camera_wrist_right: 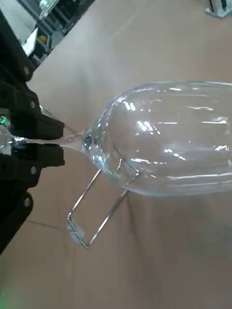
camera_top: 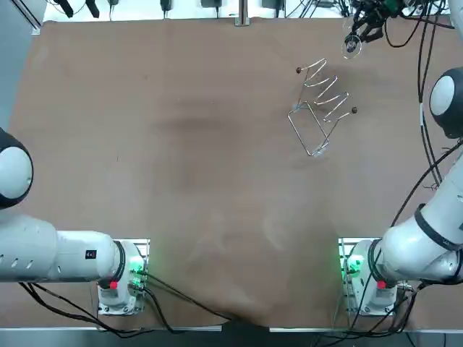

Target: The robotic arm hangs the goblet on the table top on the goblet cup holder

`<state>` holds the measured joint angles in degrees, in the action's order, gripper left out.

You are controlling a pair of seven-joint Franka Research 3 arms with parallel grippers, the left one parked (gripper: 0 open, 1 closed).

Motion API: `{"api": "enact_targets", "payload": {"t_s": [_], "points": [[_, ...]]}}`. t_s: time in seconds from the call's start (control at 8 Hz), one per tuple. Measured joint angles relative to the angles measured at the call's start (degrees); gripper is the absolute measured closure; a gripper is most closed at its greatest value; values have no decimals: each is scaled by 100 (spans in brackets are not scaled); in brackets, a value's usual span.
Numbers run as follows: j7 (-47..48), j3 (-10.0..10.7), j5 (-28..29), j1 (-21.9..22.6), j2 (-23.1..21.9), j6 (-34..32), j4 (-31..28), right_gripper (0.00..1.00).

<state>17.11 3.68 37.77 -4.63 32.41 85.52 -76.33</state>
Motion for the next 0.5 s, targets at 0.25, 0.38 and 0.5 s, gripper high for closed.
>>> {"api": "enact_targets", "payload": {"t_s": [0.25,0.38,0.5], "points": [[687,-12,6,38,-1,-249,-3,91],[1025,-45,8,85,-1,-352,-3,91],[1352,-64,8,181,0,-453,-5,91]]}}
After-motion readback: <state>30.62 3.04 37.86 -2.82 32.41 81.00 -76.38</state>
